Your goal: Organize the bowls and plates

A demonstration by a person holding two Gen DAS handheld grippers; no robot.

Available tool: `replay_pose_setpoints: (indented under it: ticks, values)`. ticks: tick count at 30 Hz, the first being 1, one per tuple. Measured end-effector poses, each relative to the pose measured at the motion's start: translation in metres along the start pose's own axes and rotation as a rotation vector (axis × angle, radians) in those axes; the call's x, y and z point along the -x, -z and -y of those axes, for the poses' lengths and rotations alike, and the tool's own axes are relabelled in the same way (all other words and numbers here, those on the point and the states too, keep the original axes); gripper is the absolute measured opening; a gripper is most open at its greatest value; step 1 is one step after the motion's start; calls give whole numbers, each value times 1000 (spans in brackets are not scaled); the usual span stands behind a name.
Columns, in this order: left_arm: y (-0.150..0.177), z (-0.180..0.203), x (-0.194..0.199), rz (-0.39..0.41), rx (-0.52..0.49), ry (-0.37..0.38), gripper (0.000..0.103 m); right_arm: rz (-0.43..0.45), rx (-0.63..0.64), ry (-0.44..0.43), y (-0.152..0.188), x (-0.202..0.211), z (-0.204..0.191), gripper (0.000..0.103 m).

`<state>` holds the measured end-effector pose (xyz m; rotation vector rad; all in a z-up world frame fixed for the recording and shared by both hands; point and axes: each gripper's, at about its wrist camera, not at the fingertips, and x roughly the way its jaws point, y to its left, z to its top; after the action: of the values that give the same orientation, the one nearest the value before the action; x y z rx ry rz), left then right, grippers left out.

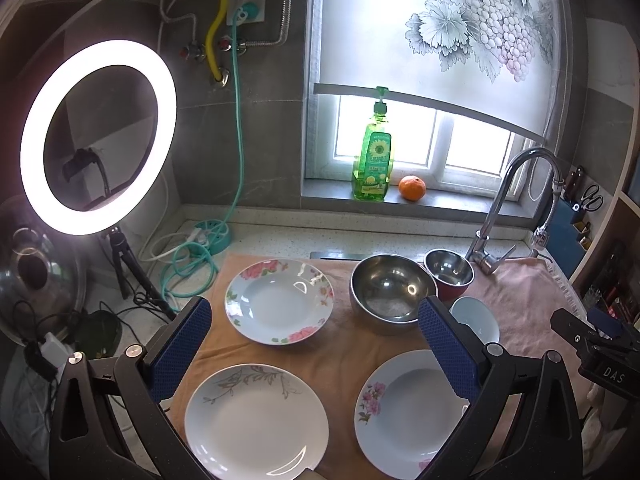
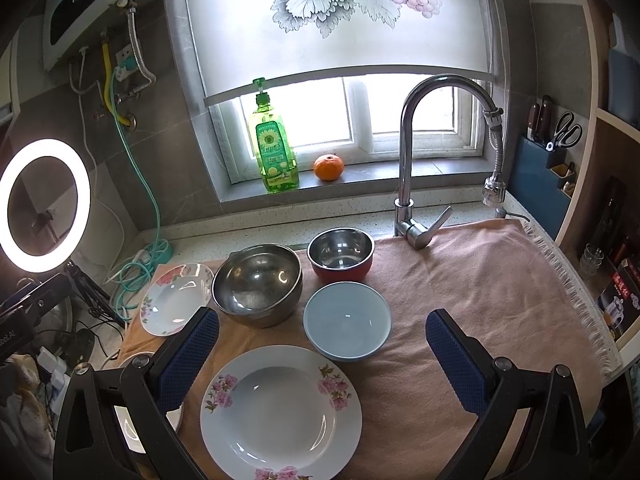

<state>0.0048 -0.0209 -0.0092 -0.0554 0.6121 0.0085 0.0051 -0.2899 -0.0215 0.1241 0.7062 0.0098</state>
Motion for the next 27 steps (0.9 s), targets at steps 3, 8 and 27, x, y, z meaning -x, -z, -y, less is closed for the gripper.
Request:
replay_pose_setpoints:
  ticks: [3, 8, 27]
  values:
    - [1, 0, -1, -2, 0, 1, 102, -4, -3, -1, 1, 0, 0, 102]
    - [3, 0, -1, -4, 1, -1, 102, -12, -7, -4, 2, -2, -2, 102]
    - [6, -39, -2, -18, 65, -61, 102, -67, 2, -72, 6, -19, -12, 102]
